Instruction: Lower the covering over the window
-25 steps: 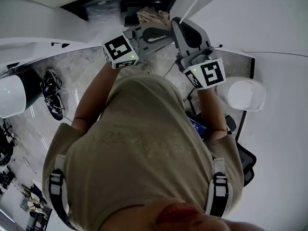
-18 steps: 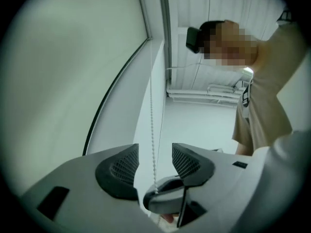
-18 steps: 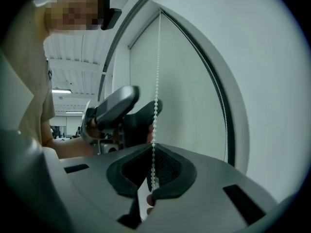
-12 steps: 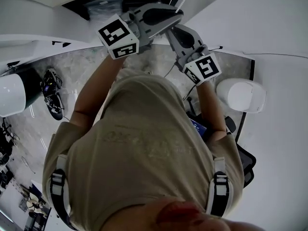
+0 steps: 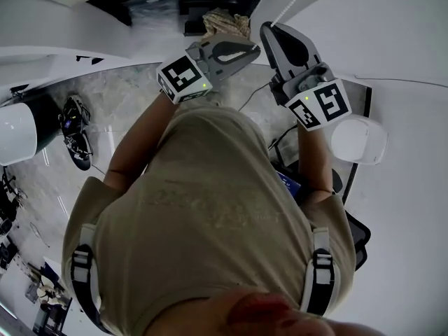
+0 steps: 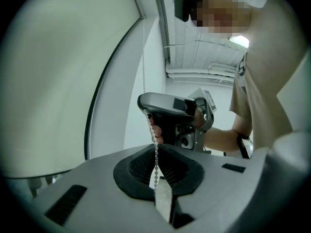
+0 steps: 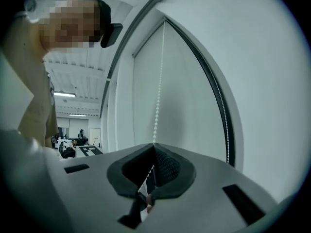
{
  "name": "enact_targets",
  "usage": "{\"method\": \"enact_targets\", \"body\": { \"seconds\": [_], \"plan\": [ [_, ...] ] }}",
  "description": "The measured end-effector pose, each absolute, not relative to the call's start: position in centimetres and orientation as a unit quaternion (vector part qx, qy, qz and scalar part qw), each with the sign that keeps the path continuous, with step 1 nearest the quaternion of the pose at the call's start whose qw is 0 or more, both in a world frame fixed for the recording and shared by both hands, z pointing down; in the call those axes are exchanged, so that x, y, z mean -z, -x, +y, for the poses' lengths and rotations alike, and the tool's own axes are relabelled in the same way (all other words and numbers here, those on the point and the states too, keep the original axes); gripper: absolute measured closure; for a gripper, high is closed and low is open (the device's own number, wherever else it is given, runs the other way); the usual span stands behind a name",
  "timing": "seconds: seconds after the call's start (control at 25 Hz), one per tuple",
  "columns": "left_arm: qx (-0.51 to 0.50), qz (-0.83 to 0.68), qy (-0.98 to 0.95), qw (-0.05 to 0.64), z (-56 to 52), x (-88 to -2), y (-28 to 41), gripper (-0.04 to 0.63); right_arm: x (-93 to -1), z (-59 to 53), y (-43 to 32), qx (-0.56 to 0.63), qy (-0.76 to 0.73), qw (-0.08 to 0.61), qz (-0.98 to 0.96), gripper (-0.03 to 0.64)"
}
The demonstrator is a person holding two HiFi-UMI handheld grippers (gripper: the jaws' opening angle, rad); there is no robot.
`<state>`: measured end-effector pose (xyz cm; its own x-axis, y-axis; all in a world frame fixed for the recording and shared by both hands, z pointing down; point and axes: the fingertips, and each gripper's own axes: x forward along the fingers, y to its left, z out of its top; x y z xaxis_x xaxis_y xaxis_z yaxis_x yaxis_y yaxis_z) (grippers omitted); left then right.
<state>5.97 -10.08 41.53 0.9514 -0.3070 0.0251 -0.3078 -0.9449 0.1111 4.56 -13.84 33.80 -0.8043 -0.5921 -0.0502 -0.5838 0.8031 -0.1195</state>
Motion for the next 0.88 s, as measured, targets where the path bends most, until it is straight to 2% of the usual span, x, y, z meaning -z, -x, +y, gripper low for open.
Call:
{"method": "enact_targets", "body": {
  "seconds": [0.08, 0.12, 0.16, 0.28, 0.36, 0.4, 0.44, 0.52, 0.56, 0.6, 0.64, 0.72, 0.88],
  "plan": [
    [0.015, -0.131, -0.99, 0.053, -9.9, -40.6, -5.0, 0.564, -35.4, -14.1, -4.7, 0.058, 0.318, 0.031, 0.946, 0.607],
    [0.032, -0.135, -0.989, 0.059, -10.4, -39.8, -4.1, 0.472, -37.1, -14.3, -4.4, 0.065, 0.316, 0.011, 0.947, 0.607],
    [0.048, -0.152, -0.985, 0.062, -11.3, -38.7, -3.1, 0.445, -39.0, -14.3, -3.9, 0.077, 0.309, -0.011, 0.948, 0.607],
    [0.069, -0.2, -0.976, 0.042, -14.7, -34.9, -2.5, 0.44, -41.7, -13.8, -2.5, 0.111, 0.276, -0.024, 0.954, 0.607],
    [0.068, -0.194, -0.978, 0.028, -16.0, -32.9, -4.4, 0.442, -41.3, -13.7, -2.4, 0.109, 0.267, -0.017, 0.957, 0.607],
    [0.066, -0.186, -0.98, 0.025, -16.1, -32.5, -5.4, 0.535, -41.3, -13.7, -2.5, 0.107, 0.266, -0.016, 0.958, 0.607],
    [0.063, -0.179, -0.981, 0.024, -16.1, -32.4, -6.0, 0.568, -41.3, -13.7, -2.6, 0.102, 0.267, -0.016, 0.958, 0.607],
    [0.062, -0.181, -0.981, 0.019, -16.1, -32.6, -5.7, 0.571, -41.0, -13.6, -2.9, 0.065, 0.272, -0.012, 0.96, 0.606],
    [0.059, -0.189, -0.98, 0.012, -16.3, -33.0, -5.0, 0.571, -40.4, -13.8, -3.4, 0.046, 0.278, 0.006, 0.959, 0.565],
    [0.051, -0.198, -0.979, 0.007, -16.6, -33.7, -4.2, 0.571, -39.4, -14.1, -4.3, 0.042, 0.289, 0.039, 0.956, 0.431],
    [0.037, -0.202, -0.979, 0.006, -16.9, -34.8, -3.7, 0.571, -38.1, -14.6, -5.3, 0.05, 0.3, 0.077, 0.95, 0.394],
    [0.009, -0.191, -0.981, 0.016, -16.5, -37.5, -4.0, 0.571, -36.0, -15.3, -6.8, 0.066, 0.309, 0.121, 0.941, 0.396],
    [0.003, -0.147, -0.988, 0.035, -13.2, -40.9, -7.0, 0.571, -34.8, -15.1, -6.1, 0.046, 0.294, 0.095, 0.95, 0.398]
  ]
}}
